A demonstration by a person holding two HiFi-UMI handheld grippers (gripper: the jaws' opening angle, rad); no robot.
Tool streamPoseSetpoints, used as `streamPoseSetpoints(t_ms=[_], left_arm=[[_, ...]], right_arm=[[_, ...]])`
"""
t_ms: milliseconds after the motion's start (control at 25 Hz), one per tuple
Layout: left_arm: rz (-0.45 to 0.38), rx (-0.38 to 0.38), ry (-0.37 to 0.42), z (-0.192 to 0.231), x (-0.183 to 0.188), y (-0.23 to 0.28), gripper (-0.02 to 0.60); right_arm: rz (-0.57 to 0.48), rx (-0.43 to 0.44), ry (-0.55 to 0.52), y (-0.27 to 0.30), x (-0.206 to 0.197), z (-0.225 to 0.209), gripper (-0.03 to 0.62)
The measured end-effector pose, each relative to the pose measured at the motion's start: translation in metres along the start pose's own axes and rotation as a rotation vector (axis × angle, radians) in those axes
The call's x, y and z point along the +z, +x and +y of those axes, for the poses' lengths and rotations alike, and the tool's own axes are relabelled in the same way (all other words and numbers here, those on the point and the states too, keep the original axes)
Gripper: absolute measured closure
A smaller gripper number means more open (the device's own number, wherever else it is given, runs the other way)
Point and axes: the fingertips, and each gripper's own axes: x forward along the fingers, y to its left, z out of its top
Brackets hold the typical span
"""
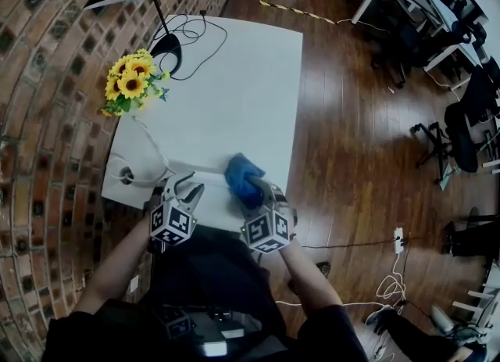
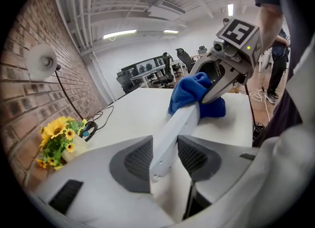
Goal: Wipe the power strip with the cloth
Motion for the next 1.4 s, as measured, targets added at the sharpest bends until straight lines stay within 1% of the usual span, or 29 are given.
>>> streamPoseSetpoints(t_ms=[80, 120, 160, 240, 320, 360, 440, 520, 560, 640, 720, 800, 880, 960, 1040, 1120, 1200, 1280, 1400], left_arm=[[-0.002, 0.001, -0.012, 0.001, 0.0, 0.002, 0.396], [-0.002, 0.002, -0.017, 0.002, 0.0, 0.003, 0.396], [-0.001, 0.003, -0.02, 0.003, 0.001, 0.003, 0.396], [0.001, 0.003, -0.019, 0.003, 0.001, 0.004, 0.396], [0.004, 0.005, -0.014, 0.001, 0.001, 0.004, 0.396], [0.006, 0.008, -0.012, 0.0, 0.001, 0.004, 0.396], [0.01, 0.015, -0.012, 0.0, 0.001, 0.003, 0.396], [0.011, 0.021, -0.013, 0.0, 0.0, 0.003, 0.396], [0.01, 0.022, -0.011, 0.0, 0.0, 0.004, 0.396], [0.009, 0.019, -0.01, 0.0, -0.001, 0.003, 0.396], [0.01, 0.016, -0.015, -0.001, 0.0, 0.002, 0.396], [0.012, 0.01, -0.026, 0.0, 0.002, 0.002, 0.397], [0.006, -0.008, -0.047, 0.0, 0.003, 0.002, 0.397], [-0.012, -0.044, -0.078, 0.001, 0.003, 0.002, 0.397], [-0.023, -0.083, -0.079, 0.002, 0.003, -0.001, 0.404], [-0.024, -0.092, -0.072, 0.01, 0.0, -0.006, 0.418], [-0.023, -0.086, -0.115, 0.022, -0.007, -0.013, 0.419], [-0.005, -0.103, -0.16, 0.03, -0.017, -0.017, 0.417], [-0.025, -0.134, -0.167, 0.036, -0.023, -0.014, 0.417]], right_arm=[[-0.019, -0.007, 0.064, -0.007, 0.001, -0.003, 0.498], [-0.023, -0.01, 0.109, -0.009, -0.001, -0.004, 0.526], [-0.028, -0.012, 0.167, -0.01, -0.002, -0.007, 0.531], [-0.055, -0.02, 0.333, -0.016, -0.004, -0.017, 0.533], [-0.091, -0.065, 0.499, -0.029, -0.006, -0.036, 0.537], [-0.104, -0.097, 0.556, -0.036, -0.007, -0.046, 0.539], [-0.107, -0.149, 0.625, -0.047, -0.01, -0.062, 0.542], [-0.096, -0.165, 0.671, -0.049, -0.011, -0.069, 0.543], [-0.092, -0.16, 0.682, -0.048, -0.01, -0.068, 0.543], [-0.075, -0.14, 0.668, -0.039, -0.005, -0.061, 0.543], [-0.035, -0.118, 0.637, -0.027, -0.003, -0.05, 0.543], [0.003, -0.108, 0.633, -0.015, -0.006, -0.04, 0.543], [0.012, -0.122, 0.654, -0.01, -0.01, -0.036, 0.543], [0.013, -0.135, 0.69, -0.009, -0.014, -0.037, 0.543], [0.027, -0.132, 0.709, -0.008, -0.015, -0.037, 0.543], [0.041, -0.131, 0.702, -0.008, -0.014, -0.035, 0.543], [0.043, -0.14, 0.702, -0.007, -0.012, -0.033, 0.543], [0.044, -0.157, 0.713, -0.007, -0.011, -0.032, 0.543], [0.063, -0.174, 0.688, -0.008, -0.009, -0.027, 0.543]])
